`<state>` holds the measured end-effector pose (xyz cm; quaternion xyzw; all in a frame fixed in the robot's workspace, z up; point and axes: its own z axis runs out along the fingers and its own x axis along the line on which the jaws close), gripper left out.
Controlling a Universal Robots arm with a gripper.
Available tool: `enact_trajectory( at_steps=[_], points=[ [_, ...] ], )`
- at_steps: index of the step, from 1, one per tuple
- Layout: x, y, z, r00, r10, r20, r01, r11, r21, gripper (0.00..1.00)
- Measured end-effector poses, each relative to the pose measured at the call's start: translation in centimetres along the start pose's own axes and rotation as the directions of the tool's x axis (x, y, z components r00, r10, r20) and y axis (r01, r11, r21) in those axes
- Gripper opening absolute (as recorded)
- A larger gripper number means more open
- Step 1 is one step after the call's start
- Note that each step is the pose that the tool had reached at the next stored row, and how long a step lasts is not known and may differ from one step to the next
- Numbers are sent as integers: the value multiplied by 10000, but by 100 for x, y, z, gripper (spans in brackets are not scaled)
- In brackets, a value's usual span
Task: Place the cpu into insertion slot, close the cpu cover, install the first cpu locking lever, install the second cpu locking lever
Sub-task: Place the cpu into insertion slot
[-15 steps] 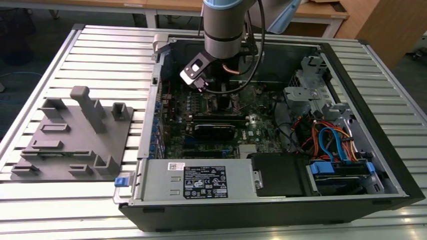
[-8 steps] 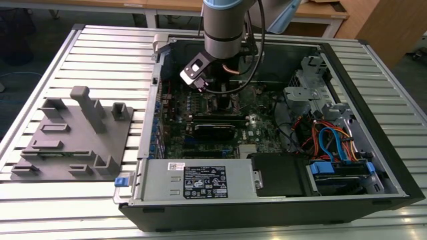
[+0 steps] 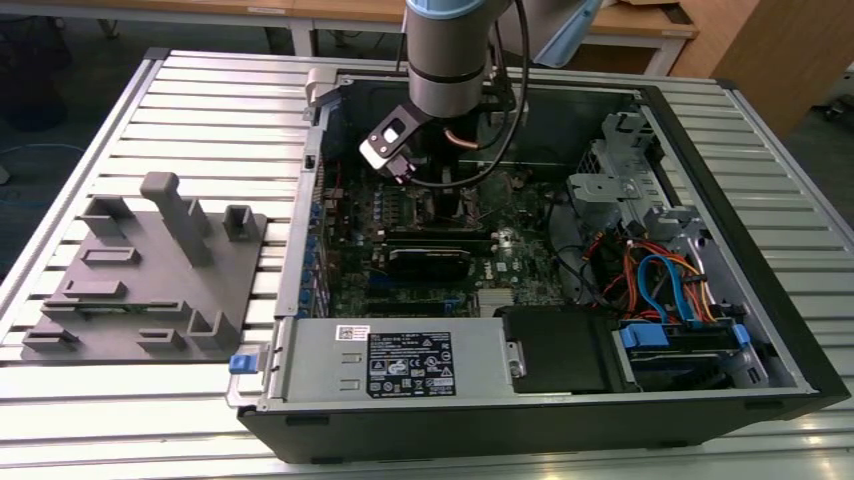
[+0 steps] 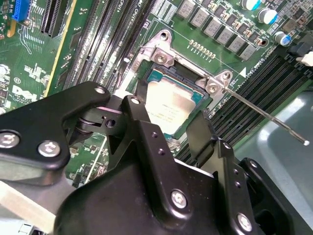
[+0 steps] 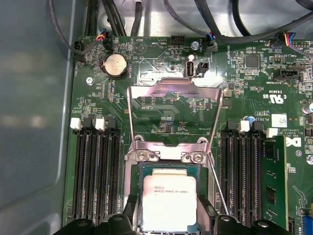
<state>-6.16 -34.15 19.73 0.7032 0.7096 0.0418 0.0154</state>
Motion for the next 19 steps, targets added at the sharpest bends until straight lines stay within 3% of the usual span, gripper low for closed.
enact_trajectory(
  at_steps=[19],
  points=[
    [-27, 5, -32, 9999, 153, 21, -153, 9999, -6, 59]
  ],
)
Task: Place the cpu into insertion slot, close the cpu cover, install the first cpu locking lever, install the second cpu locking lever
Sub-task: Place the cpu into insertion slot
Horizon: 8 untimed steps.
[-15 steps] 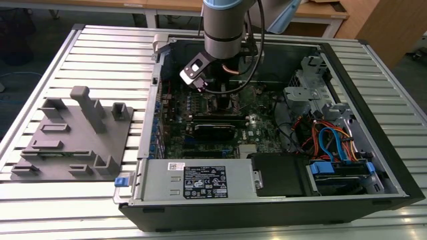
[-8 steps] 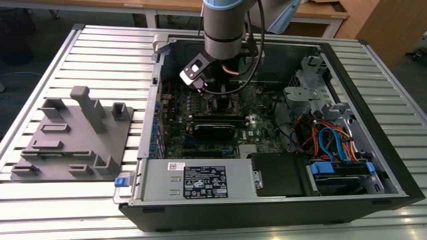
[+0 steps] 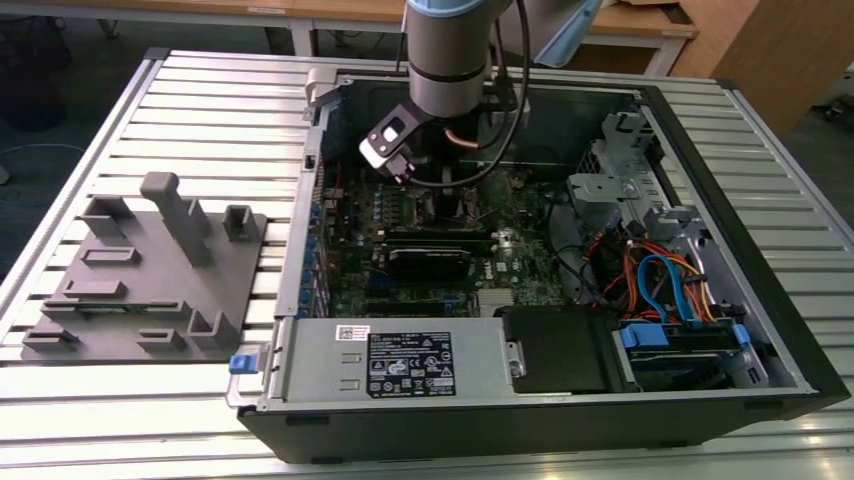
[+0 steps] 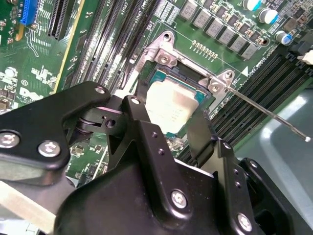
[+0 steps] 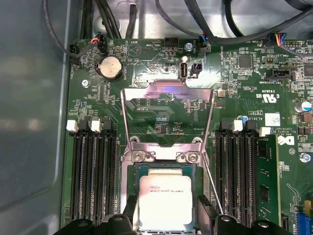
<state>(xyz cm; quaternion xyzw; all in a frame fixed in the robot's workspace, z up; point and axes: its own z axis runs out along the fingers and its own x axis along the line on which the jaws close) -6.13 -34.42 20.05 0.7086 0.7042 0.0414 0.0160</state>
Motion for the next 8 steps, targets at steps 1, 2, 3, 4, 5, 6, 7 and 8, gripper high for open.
enact_trajectory(
  at_steps=[1, 2, 3, 4, 5, 6, 7, 8],
  points=[
    [0, 0, -6, 10000, 1, 0, -1, 10000, 0, 59],
    [1, 1, -13, 10000, 2, 1, -2, 10000, 0, 59],
    [1, 2, -19, 10000, 2, 2, -2, 10000, 0, 59],
    [1, 2, -26, 10000, 2, 4, -2, 10000, 0, 59],
    [1, 3, -33, 10000, 3, 6, -3, 10000, 0, 59],
    [2, 3, -40, 10000, 4, 10, -4, 10000, 0, 59],
    [2, 4, -46, 10000, 5, 18, -5, 10000, -1, 59],
    [3, 4, -51, 10000, 6, 27, -6, 10000, -1, 59]
  ],
)
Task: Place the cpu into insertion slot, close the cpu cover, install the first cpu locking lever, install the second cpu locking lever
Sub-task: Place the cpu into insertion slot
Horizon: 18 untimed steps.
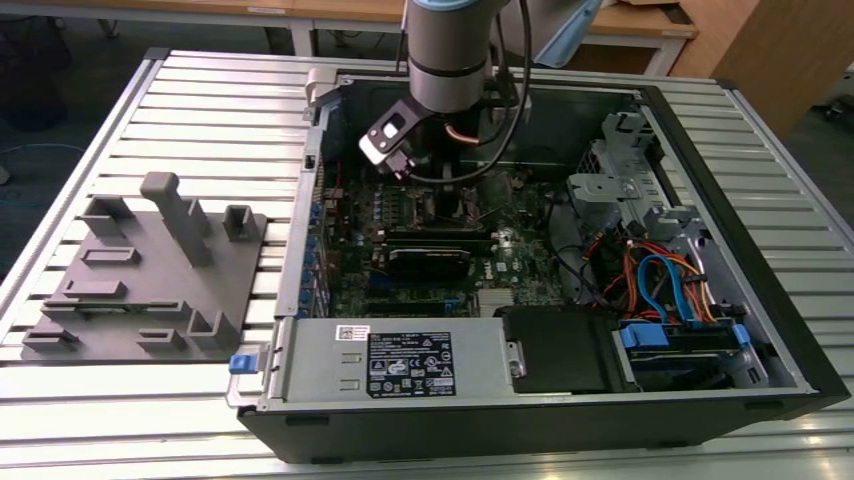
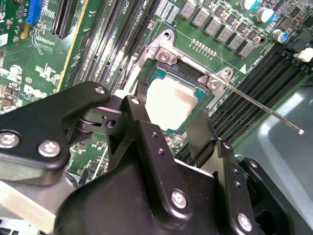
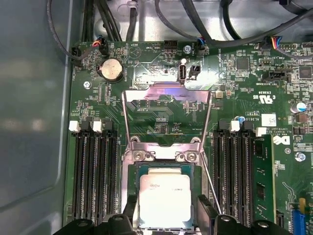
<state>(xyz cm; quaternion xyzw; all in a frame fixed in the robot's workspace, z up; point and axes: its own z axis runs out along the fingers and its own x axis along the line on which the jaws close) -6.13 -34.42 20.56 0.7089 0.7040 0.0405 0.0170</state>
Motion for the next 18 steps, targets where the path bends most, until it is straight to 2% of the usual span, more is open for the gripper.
enact_trajectory(
  at_steps=[5, 7, 8, 10, 11, 13, 14, 15, 18],
  points=[
    [0, 2, -24, 10000, 0, 35, 0, 10000, 1, 57],
    [1, 3, -29, 10000, 1, 46, -1, 10000, 0, 44],
    [1, 3, -31, 10000, 1, 54, -1, 10000, -1, 44],
    [1, 3, -36, 10000, 0, 72, 0, 10000, 0, 33],
    [1, 3, -36, 10000, 0, 77, 0, 10000, 0, 33],
    [0, 3, -37, 10000, 0, 80, 0, 10000, 0, 21],
    [1, 3, -37, 10000, 0, 82, 0, 10000, 1, 21],
    [1, 3, -37, 10000, 0, 82, 0, 10000, 1, 15],
    [1, 3, -37, 10000, 0, 82, 0, 10000, 1, 10]
  ],
)
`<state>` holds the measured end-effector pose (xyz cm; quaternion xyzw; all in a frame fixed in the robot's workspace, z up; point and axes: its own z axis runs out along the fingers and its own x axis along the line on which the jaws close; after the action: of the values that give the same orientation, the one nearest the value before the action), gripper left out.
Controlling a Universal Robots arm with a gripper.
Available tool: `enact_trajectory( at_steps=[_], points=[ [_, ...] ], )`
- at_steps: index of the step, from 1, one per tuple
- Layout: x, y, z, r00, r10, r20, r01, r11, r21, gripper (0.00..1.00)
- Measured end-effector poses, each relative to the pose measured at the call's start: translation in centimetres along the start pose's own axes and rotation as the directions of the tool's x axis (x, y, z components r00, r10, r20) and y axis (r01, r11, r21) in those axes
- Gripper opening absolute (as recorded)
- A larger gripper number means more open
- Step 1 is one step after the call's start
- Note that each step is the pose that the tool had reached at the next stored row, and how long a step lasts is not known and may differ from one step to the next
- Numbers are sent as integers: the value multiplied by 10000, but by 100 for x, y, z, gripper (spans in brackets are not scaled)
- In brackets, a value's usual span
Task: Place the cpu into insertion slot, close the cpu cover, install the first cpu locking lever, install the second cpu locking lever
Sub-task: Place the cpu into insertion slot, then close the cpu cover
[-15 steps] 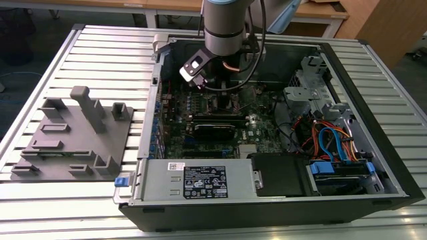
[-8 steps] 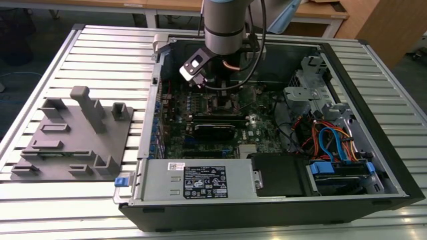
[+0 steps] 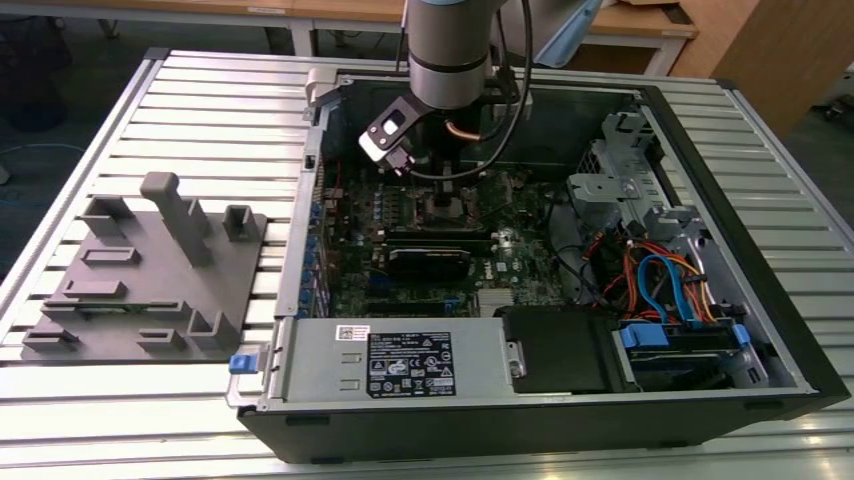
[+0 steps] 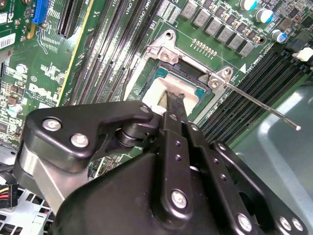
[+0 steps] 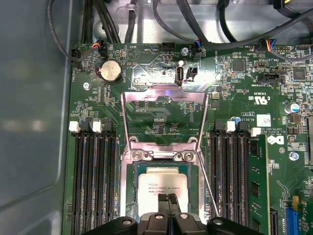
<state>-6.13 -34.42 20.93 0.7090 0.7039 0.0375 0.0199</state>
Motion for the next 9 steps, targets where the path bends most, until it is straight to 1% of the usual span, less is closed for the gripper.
enact_trajectory(
  at_steps=[9],
  points=[
    [0, 0, 0, 10000, -1, 3, 1, 10000, 0, 10]
  ],
)
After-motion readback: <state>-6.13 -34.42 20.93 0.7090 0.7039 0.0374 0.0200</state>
